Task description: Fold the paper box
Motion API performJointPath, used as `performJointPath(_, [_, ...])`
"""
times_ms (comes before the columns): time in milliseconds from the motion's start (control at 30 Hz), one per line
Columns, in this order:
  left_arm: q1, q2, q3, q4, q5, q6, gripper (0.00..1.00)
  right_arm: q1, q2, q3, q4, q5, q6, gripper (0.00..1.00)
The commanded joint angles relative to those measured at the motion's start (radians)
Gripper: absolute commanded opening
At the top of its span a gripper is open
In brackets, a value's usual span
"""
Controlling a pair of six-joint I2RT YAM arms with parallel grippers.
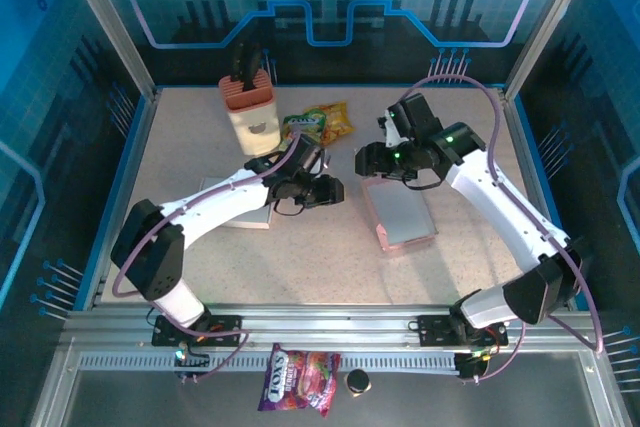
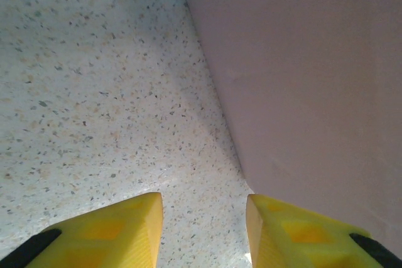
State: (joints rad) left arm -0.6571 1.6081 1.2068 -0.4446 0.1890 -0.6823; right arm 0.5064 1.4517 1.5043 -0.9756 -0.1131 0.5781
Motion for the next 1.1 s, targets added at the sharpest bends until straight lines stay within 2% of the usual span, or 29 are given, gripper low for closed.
performJointPath(0, [0.011, -0.089, -0.023, -0.026, -0.052, 0.004, 0.40, 0.011, 0.068, 0.029, -0.106, 0.004, -0.072, 0.57])
performJointPath(333, [0.021, -0.194, -0.090, -0.089, -0.082, 0.025, 0.40, 0.062, 0.201, 0.105, -0.093, -0.022, -0.041, 0.44])
performJointPath(433, [0.021, -0.217, -0.105, -0.099, -0.080, 0.024, 0.41, 0.064, 0.215, 0.097, -0.057, -0.012, 0.014, 0.33])
performJointPath(500, [0.022, -0.230, -0.108, -0.109, -0.079, 0.026, 0.40, 0.061, 0.215, 0.099, -0.028, 0.011, 0.070, 0.21])
performJointPath(600, [0.022, -0.250, -0.105, -0.126, -0.077, 0.036, 0.40, 0.048, 0.187, 0.084, 0.053, 0.069, 0.209, 0.01])
performJointPath(700, [0.021, -0.265, -0.102, -0.149, -0.074, 0.048, 0.40, 0.040, 0.142, 0.055, 0.144, 0.177, 0.399, 0.00])
performJointPath(833, [0.022, -0.289, -0.108, -0.180, -0.062, 0.066, 0.40, 0.039, 0.110, 0.054, 0.170, 0.398, 0.691, 0.00])
performJointPath(967, [0.022, -0.319, -0.117, -0.217, -0.055, 0.090, 0.40, 0.038, 0.151, 0.108, 0.081, 0.572, 0.992, 0.00])
performJointPath(1067, [0.024, -0.337, -0.128, -0.239, -0.041, 0.102, 0.40, 0.022, 0.225, 0.185, 0.000, 0.630, 1.171, 0.00])
